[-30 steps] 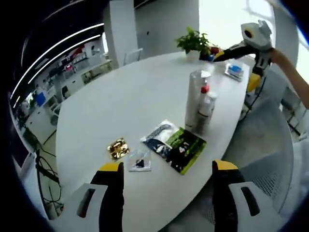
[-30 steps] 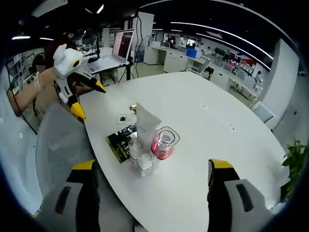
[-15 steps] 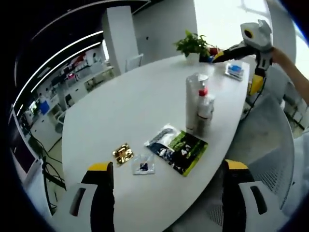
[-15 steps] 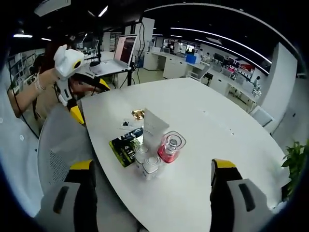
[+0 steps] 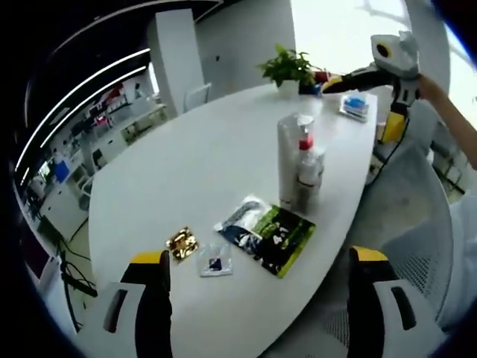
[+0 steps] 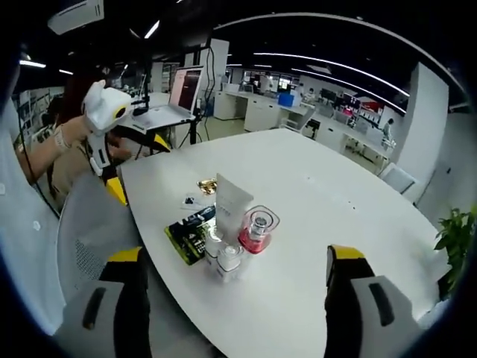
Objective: Arrange the skincare products in the storage area until every visible bottle or jar stands upright without overlapping.
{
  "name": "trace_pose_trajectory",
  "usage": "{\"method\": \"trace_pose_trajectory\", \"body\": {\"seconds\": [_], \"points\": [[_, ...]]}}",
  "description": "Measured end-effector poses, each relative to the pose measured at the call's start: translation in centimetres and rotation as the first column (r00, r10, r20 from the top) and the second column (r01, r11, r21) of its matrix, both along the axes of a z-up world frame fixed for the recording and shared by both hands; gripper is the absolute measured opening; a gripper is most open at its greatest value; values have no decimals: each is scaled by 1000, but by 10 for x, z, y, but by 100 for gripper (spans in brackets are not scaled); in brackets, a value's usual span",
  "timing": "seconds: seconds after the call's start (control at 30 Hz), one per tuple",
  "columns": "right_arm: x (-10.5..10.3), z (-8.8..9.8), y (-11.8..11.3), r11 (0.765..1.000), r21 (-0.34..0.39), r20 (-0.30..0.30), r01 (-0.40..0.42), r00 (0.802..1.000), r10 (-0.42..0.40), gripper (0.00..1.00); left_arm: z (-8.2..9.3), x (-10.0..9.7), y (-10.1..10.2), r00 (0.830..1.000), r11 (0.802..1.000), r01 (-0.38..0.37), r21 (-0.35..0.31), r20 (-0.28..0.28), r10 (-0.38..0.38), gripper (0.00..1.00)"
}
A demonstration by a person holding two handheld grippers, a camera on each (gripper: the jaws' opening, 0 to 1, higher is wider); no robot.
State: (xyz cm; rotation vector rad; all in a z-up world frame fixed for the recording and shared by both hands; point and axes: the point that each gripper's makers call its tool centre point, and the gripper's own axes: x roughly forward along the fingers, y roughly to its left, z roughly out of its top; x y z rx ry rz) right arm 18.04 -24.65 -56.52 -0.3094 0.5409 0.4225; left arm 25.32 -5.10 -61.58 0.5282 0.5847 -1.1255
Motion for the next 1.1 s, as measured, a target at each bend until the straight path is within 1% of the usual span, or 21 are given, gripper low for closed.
{"method": "trace_pose_trajectory", "body": {"seconds": [0.1, 0.23, 0.37, 0.4, 0.43, 0.5, 0.57, 0.63, 0.77, 0.87, 1.0, 1.1], "points": [[1, -1, -1, 1000, -4, 7, 0, 1000, 0, 100, 2, 5, -1, 1000, 1000, -2, 1, 10, 2, 97], [5, -3, -2, 1000, 11, 15, 9, 1000, -10, 100, 3, 14, -1, 1000, 1000, -10, 0, 17, 10, 97], [4, -9, 1, 1000, 27, -8, 5, 1000, -5, 98, 0, 20, 0, 1000, 1000, -15, 17, 25, 14, 97], [2, -12, 3, 999, 38, -30, -2, 1000, 3, 93, 0, 21, 0, 1000, 1000, -14, 17, 25, 14, 97], [-2, -16, 5, 998, 62, -66, 1, 998, 3, 89, 0, 22, 1, 1000, 1000, -14, 18, 25, 14, 97], [0, -16, 4, 998, 59, -43, 3, 999, -1, 90, -2, 24, 1, 1000, 1000, -11, 23, 27, 10, 97], [-1, -18, 3, 999, 44, -49, 4, 999, -1, 88, -4, 26, 1, 1000, 999, -15, 28, 23, 14, 97], [-2, -20, 3, 999, 52, -57, 2, 998, 1, 86, -6, 27, 1, 1000, 999, -14, 32, 20, 13, 97], [-4, -20, 1, 998, 59, -48, 5, 999, -2, 78, -11, 31, 0, 1000, 999, -16, 35, 8, 15, 97], [-4, -17, 1, 992, 121, -45, 20, 999, -15, 69, -17, 35, -1, 1000, 999, -21, 32, -8, 21, 97], [-3, -17, -2, 993, 116, -42, 32, 999, -27, 63, -28, 38, 0, 999, 999, -23, 43, -28, 24, 97], [-2, -19, -3, 990, 131, -53, 48, 998, -41, 61, -37, 41, -1, 998, 998, -28, 47, -56, 31, 97]]}}
